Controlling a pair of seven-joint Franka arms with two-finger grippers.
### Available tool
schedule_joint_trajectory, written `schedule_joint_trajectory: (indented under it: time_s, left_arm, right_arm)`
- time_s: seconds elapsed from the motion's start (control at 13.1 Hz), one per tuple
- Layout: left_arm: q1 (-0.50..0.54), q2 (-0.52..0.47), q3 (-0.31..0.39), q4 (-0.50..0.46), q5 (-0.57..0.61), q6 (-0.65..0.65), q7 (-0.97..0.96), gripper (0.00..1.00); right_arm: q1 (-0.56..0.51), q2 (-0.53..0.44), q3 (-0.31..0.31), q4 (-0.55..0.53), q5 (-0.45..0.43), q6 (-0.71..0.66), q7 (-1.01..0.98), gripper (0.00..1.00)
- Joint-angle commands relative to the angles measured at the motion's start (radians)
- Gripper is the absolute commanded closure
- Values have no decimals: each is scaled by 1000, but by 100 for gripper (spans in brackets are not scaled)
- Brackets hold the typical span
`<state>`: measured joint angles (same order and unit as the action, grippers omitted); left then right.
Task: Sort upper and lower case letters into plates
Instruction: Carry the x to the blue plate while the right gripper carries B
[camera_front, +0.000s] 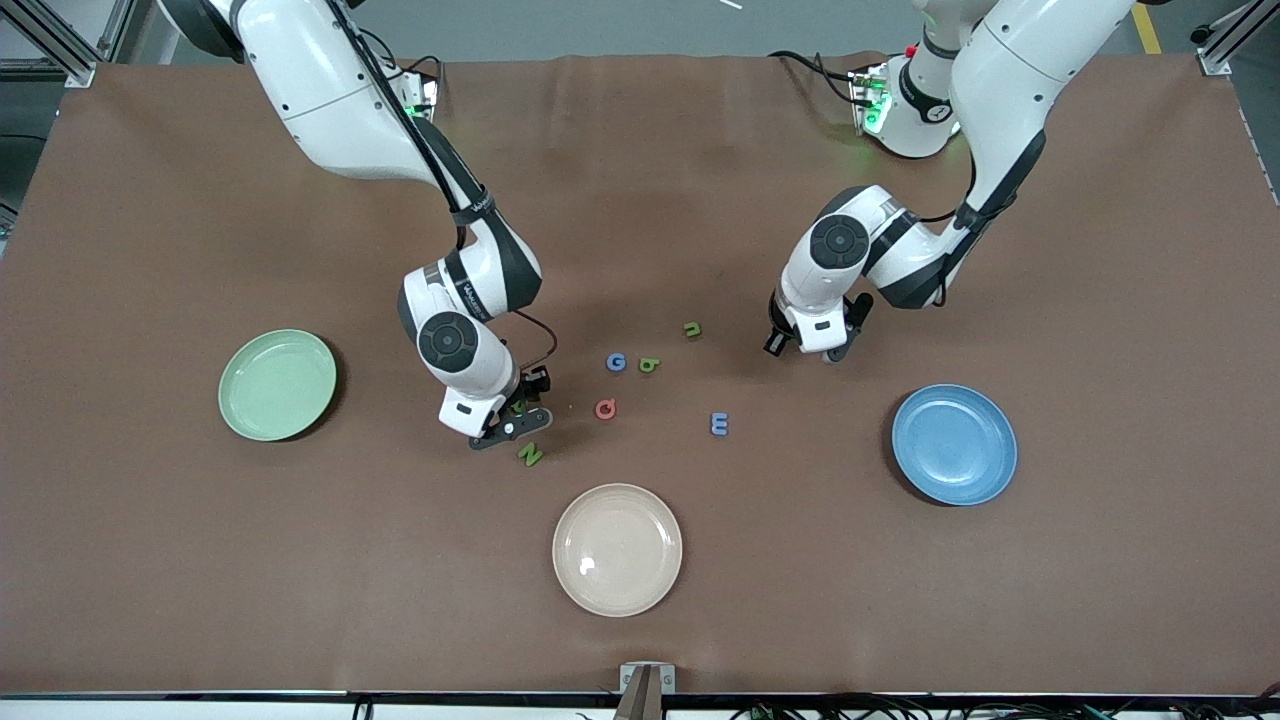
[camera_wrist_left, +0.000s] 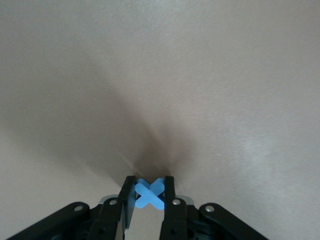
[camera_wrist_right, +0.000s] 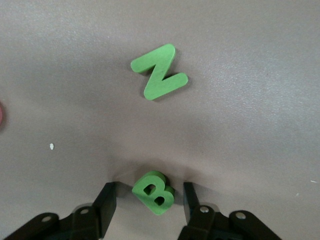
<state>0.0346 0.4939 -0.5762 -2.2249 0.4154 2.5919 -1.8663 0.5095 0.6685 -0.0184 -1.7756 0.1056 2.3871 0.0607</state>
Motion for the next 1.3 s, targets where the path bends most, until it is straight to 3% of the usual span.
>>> schedule_joint_trajectory:
  time_s: [0.0, 0.08, 0.31, 0.53, 0.76, 0.84, 0.92, 0.99, 1.07, 1.14, 1.22]
  left_arm:
    - [39, -31, -4, 54, 29, -21, 30, 100]
    - [57, -38, -5, 95, 29, -68, 67, 99]
    - [174, -38, -5, 200, 29, -183, 302, 99]
    - [299, -31, -5, 229, 29, -184, 557, 99]
    - [422, 1, -4, 231, 31, -182, 774, 96]
    - [454, 15, -4, 229, 31, -182, 824, 91]
    - [484, 24, -4, 229, 37, -182, 873, 74]
    - [505, 31, -4, 228, 64, -182, 904, 39]
    - [508, 32, -5, 228, 72, -184, 905, 13]
    - [507, 32, -5, 228, 72, -185, 903, 0]
    - [504, 29, -7, 229, 74, -191, 905, 0]
  right_arm:
    - [1, 0, 3, -13, 20, 17, -13, 62]
    - [1, 0, 3, -13, 20, 18, -13, 74]
    - [4, -3, 3, -13, 20, 12, -15, 95]
    - [4, -32, 3, -11, 20, -29, -18, 97]
    - [-17, -191, -5, -7, 16, -211, -22, 97]
    - [-38, -252, -6, -7, 6, -270, -25, 97]
    - [-63, -304, -8, -8, -1, -323, -44, 97]
    - [-94, -347, -8, -11, -23, -377, -76, 97]
    - [-133, -387, -8, -13, -49, -429, -96, 97]
    - [-164, -418, -8, -16, -69, -472, -111, 97]
    - [-199, -444, -8, -18, -76, -524, -133, 97]
